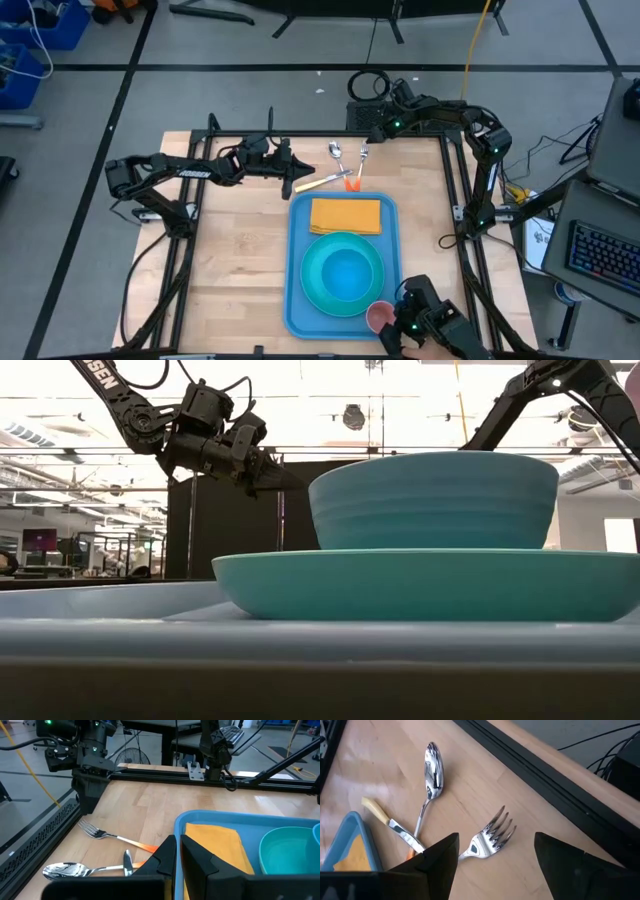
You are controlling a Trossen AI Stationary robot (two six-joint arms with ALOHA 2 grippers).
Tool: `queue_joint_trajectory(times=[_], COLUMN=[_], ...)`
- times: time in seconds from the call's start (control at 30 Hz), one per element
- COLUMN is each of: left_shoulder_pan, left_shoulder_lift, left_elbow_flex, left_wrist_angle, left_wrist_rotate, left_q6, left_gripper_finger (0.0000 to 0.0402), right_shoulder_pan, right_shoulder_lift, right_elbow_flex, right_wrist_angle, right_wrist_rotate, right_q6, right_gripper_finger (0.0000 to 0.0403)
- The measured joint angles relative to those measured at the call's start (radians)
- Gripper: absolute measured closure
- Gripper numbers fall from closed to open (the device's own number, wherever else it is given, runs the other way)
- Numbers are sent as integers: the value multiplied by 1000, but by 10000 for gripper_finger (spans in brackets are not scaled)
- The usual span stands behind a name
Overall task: Set up tray
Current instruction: Put the orange fork on the yellow napkin on the blue serving tray
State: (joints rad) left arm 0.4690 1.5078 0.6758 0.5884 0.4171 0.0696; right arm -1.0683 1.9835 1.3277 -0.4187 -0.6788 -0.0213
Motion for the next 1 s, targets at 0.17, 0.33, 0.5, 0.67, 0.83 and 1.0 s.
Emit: queue_joint_trajectory(times=[0.17, 0.33, 0.5, 0.67, 0.83, 1.0], left_shoulder_pan=[0, 0, 0, 0, 0, 0], left_shoulder_lift=[0, 0, 0, 0, 0, 0], left_elbow_flex=[0, 0, 0, 0, 0, 0], left_wrist_angle=[0, -3, -8, -10, -16, -22], left_wrist_rotate=[0, 0, 0, 0, 0, 0], left_q6=[0, 2, 15, 15, 14, 16], left_gripper_finger=[376, 376, 376, 376, 376, 376], right_shoulder_pan=[0, -12, 12, 92, 166, 200], right_shoulder_lift=[0, -37, -102, -124, -124, -124], right_elbow_flex=[0, 0, 1, 1, 1, 1], right_wrist_angle=[-6, -63, -115, -132, -116, -108], right_wrist_rotate=[0, 29, 220, 529, 622, 708], right_q6=[9, -85, -286, -511, -656, -726], right_gripper_finger=[151, 151, 161, 179, 196, 207])
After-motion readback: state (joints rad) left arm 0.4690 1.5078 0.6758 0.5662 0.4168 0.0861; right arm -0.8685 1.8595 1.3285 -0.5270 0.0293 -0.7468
